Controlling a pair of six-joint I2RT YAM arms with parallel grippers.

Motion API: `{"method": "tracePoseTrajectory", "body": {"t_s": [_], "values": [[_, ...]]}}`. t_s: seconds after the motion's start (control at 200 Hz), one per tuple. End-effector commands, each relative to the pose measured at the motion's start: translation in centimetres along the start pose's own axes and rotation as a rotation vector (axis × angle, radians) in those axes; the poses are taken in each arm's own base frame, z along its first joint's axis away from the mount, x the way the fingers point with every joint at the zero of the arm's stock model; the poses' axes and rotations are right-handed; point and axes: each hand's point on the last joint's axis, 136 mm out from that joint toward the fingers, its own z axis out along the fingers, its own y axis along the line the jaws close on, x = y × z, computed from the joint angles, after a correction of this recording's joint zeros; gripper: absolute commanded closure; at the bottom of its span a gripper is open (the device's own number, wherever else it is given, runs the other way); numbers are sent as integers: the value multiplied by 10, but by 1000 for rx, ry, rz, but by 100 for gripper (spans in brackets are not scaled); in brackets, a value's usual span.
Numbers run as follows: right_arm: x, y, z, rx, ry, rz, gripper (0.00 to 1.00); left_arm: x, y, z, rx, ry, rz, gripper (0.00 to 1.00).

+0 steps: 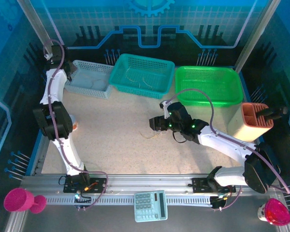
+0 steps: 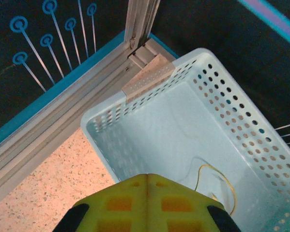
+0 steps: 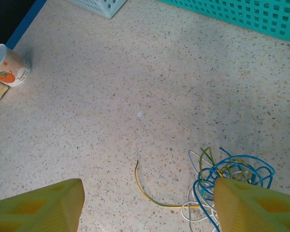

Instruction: Untangle the cables

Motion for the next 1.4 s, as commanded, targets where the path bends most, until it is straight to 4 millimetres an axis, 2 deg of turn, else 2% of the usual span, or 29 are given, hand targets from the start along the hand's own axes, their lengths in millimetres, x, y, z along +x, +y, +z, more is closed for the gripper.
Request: {"method": "tracePoseTrajectory", "body": {"t_s": [0.0,0.055,0.07,0.14,0.215,0.36,0.515,0.585,0.705,0.795,0.885,1.02,1.121,1.226,1.301,1.391], "values": [[2,-8,-6,31,-1,-4,28,0,-9,1,30,25,-17,100],[2,-9,-7,40,1,-4,28,3,-13,3,50,40,-16,99],[2,-10,-7,44,1,-4,28,4,-14,4,55,46,-15,93],[4,-14,-7,64,11,-2,28,7,-20,6,77,69,-11,52],[7,-18,-7,85,21,3,28,9,-30,3,117,83,4,24],[11,-22,-7,105,35,6,28,11,-58,-14,206,93,60,1],[20,-29,-7,132,56,7,28,19,-95,-53,328,83,121,1],[26,-34,-8,150,65,6,28,29,-112,-76,390,82,152,1],[38,-46,-12,185,87,9,28,66,-137,-117,500,107,205,1],[48,-57,-17,212,101,34,28,114,-144,-143,573,158,250,1],[55,-66,-22,219,101,78,28,162,-141,-167,632,208,261,1],[61,-74,-27,185,90,157,29,229,-123,-194,682,274,250,1],[59,-67,-24,127,86,176,30,278,-112,-205,685,338,252,1],[56,-61,-17,92,104,169,31,326,-101,-205,664,418,259,1],[55,-56,-11,71,125,161,32,343,-91,-202,616,441,267,1],[55,-52,-5,57,143,158,32,331,-87,-203,595,394,262,1]]}}
